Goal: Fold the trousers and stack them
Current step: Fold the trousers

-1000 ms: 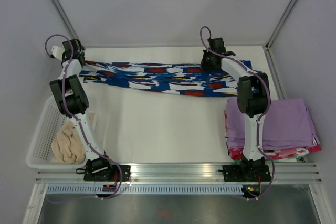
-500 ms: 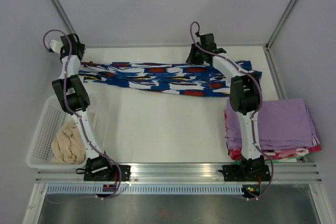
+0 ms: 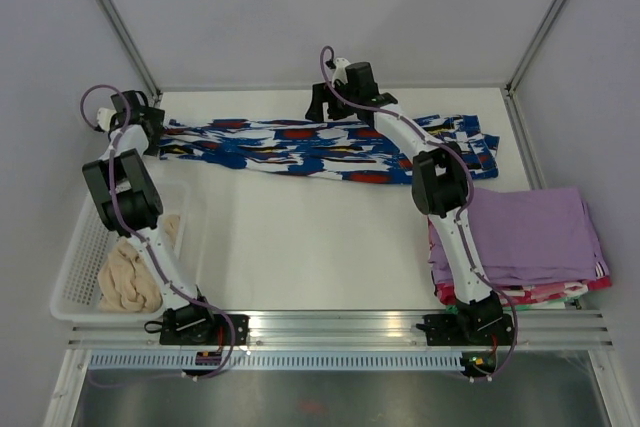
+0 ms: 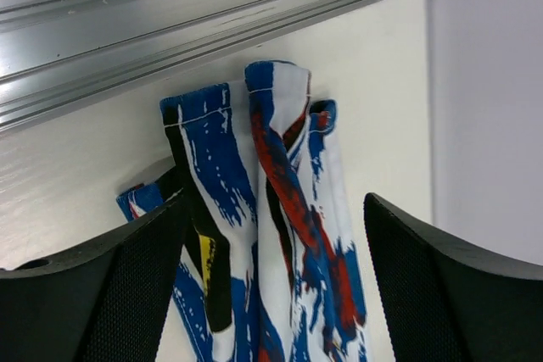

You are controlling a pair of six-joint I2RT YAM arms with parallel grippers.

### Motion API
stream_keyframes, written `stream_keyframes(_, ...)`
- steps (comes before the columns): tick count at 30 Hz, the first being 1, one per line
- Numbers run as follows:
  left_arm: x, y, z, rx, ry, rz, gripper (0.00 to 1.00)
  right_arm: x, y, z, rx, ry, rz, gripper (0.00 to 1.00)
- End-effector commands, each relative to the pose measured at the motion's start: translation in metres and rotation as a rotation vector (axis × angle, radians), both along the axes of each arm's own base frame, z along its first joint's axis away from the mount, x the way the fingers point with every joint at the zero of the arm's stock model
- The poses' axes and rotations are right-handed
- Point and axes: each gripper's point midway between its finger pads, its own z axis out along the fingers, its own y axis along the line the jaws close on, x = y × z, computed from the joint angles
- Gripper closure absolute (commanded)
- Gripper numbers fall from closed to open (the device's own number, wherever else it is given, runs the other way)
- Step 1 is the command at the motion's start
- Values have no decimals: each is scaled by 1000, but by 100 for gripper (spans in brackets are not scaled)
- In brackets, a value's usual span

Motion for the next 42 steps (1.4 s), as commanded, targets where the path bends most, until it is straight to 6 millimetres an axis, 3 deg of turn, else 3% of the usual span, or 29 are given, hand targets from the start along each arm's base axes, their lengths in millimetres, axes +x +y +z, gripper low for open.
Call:
stream_keyframes(1, 2, 11, 65, -18, -200, -16, 11, 24, 3, 14, -15, -135, 18, 10)
stream_keyframes(4, -7, 22, 84, -9, -263, -29, 11, 24, 13, 21, -31, -170, 18, 12)
stream_keyframes(6, -14, 24, 90, -6, -267, -32, 11, 12, 27, 30, -43, -192, 42, 12)
stream_keyframes(8, -22, 26, 84, -23, -238, -31, 11, 2, 32, 20, -74, -186, 49, 12)
stream_keyframes(9, -23, 25, 80, -32, -232, -35, 11, -6, 39, 26, -87, -202, 64, 12)
stream_keyframes(10, -23, 23, 75, -41, -224, -39, 11, -10, 36, 16, -111, -181, 52, 11)
stream_keyframes(12, -19, 17, 61, -85, -231, -58, 16, -16, 36, 16, -124, -169, 48, 11)
stream_keyframes(13, -18, 15, 55, -105, -232, -58, 20, -19, 33, 10, -134, -140, 36, 10)
stream_keyframes(14, -15, 12, 50, -136, -241, -57, 34, -20, 30, 9, -142, -131, 24, 10)
stream_keyframes(17, -11, 13, 31, -183, -218, -22, 58, -21, 21, 8, -175, -125, -13, 10)
stream_keyframes(20, -11, 16, 23, -187, -194, 1, 76, -22, 15, 10, -190, -133, -29, 10)
stream_keyframes(23, -11, 21, 17, -184, -173, 23, 87, -23, 14, 6, -195, -120, -38, 10)
stream_keyframes(26, -11, 25, 10, -187, -147, 44, 86, -24, 14, 1, -194, -105, -35, 10)
stream_keyframes(29, -8, 29, 6, -174, -130, 49, 73, -24, 15, -3, -198, -98, -34, 9)
stream_keyframes(34, 0, 41, 9, -122, -145, 52, 61, -23, 13, -7, -205, -90, -37, 9)
stream_keyframes(36, 6, 46, 13, -99, -149, 49, 60, -24, 13, -11, -208, -78, -38, 8)
stream_keyframes(42, 13, 57, -1, -74, -113, 68, 60, -23, 12, -14, -221, -69, -41, 8)
